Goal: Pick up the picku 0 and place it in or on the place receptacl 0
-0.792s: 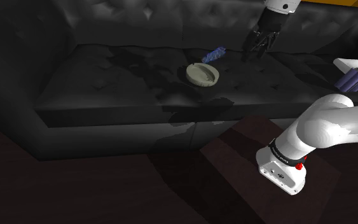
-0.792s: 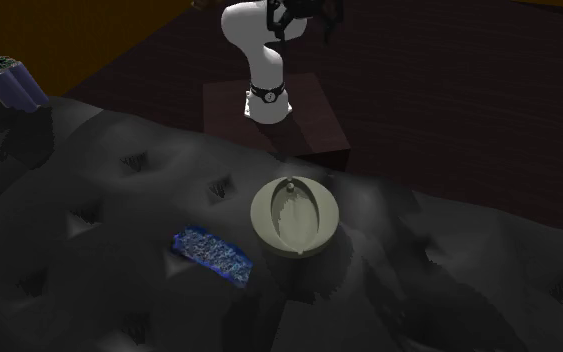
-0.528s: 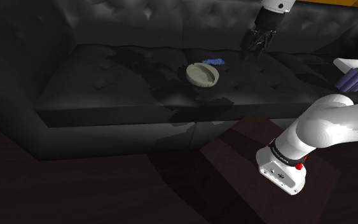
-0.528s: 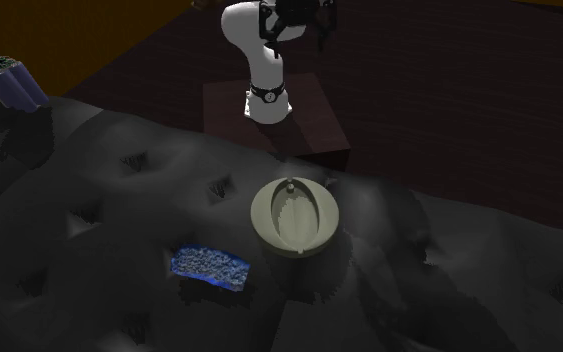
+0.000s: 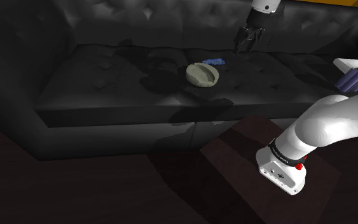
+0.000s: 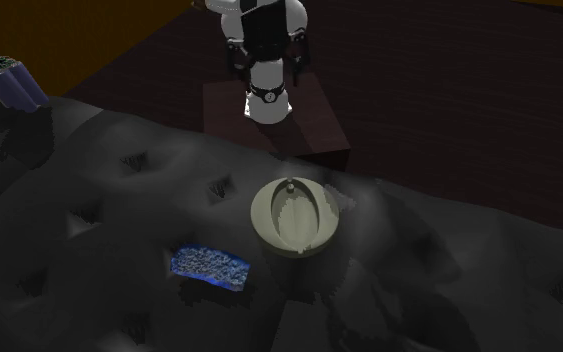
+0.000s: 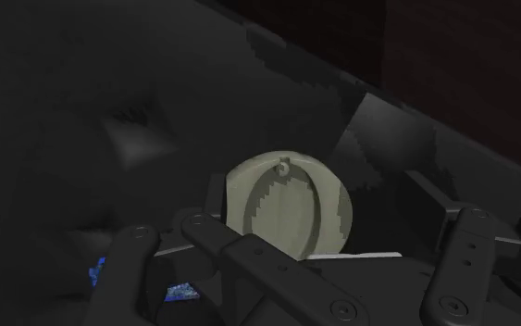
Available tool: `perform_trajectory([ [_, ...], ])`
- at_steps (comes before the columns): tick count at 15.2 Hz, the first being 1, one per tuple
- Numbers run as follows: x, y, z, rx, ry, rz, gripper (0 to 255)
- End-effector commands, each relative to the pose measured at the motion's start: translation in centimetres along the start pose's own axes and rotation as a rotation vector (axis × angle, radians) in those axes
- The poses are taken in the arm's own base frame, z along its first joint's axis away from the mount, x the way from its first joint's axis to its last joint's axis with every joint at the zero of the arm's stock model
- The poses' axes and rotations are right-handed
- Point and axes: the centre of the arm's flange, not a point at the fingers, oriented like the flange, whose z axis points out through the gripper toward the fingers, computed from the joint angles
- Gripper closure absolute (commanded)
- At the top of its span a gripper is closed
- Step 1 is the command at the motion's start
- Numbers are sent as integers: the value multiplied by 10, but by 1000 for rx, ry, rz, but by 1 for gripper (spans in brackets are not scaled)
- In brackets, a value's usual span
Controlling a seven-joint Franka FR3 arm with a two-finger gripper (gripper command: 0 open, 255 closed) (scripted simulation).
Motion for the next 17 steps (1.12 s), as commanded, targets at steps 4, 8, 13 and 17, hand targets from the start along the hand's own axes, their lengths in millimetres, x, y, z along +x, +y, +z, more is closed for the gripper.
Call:
perform_trajectory([
  [4, 52, 41, 14, 1, 1, -4, 0],
  [8, 92, 74, 25, 3, 2, -7, 0],
  [13, 142, 115, 39, 5, 2, -10, 0],
  [17, 182, 148, 50, 6, 2, -13, 0],
])
